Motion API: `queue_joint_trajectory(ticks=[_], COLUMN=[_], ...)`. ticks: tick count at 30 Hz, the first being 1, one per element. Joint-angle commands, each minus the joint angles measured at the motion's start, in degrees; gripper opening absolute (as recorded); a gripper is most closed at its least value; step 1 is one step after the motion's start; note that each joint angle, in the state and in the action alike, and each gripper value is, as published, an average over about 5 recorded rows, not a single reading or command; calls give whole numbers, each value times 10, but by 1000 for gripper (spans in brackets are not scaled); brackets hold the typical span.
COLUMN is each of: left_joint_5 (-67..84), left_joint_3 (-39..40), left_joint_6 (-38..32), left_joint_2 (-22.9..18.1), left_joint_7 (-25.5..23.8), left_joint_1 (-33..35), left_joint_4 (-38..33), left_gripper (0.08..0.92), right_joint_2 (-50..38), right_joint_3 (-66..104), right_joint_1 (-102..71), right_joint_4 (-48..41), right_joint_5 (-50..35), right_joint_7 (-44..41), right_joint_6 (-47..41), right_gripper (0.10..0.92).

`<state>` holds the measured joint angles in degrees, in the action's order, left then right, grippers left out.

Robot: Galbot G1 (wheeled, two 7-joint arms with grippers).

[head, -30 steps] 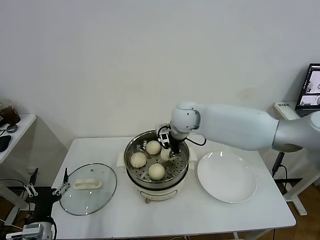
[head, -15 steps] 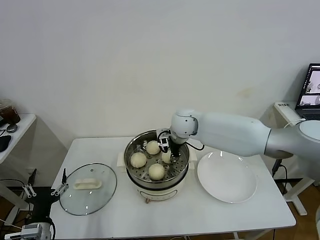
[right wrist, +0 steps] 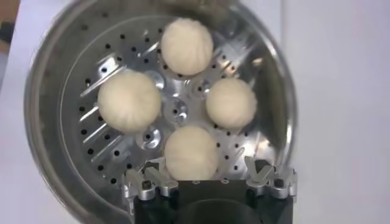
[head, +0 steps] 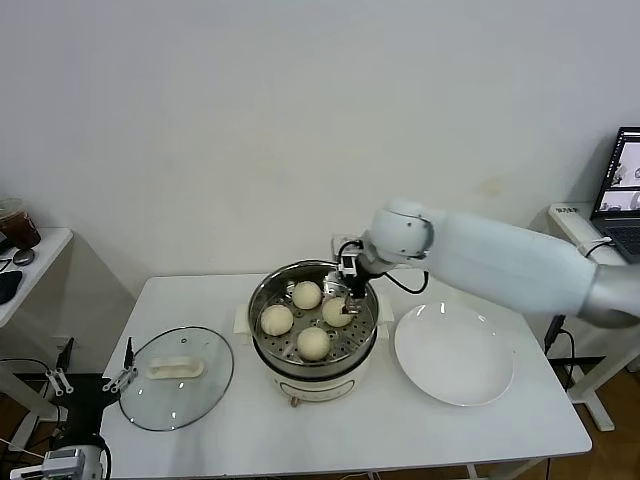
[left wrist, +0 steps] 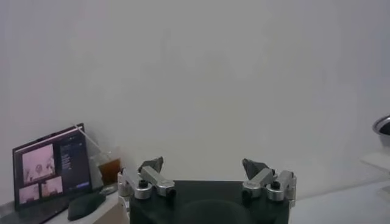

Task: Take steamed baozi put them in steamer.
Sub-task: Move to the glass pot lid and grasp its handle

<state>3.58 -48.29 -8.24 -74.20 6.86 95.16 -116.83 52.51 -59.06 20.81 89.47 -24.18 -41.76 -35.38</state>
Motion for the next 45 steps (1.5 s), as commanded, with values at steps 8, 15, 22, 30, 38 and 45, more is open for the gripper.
queue_joint_trajectory(ticks=[8,15,22,30,38,45], left_joint_5=[-9,-14,-74,-412,-693,-797], left_joint_3=[9,18,20,7,-12,2], left_joint_6=[-25,-41,-51,-9,-52,-87], left_joint_2=[-11,-21,-20,5,71,80], left_joint_7=[-4,-5,10,100,92,95], left_joint_1=[8,9,14,12,15,-16], left_joint_4=[1,2,9,75,168,201], left_gripper=[823,823,823,823,823,823], right_joint_2=[-94,118,259,306,318,311], right_joint_3=[695,889,1015,1103,1117,1102], right_joint_1=[-812,-999,-1057,-1115,-1149,-1144], right_joint_4=[170,124,134,140,156,144], right_joint_5=[155,277,243,201,206,169], right_joint_7=[323,296,275,291,311,310], right_joint_6=[374,597,672,607,593,577], right_gripper=[823,823,823,823,823,823])
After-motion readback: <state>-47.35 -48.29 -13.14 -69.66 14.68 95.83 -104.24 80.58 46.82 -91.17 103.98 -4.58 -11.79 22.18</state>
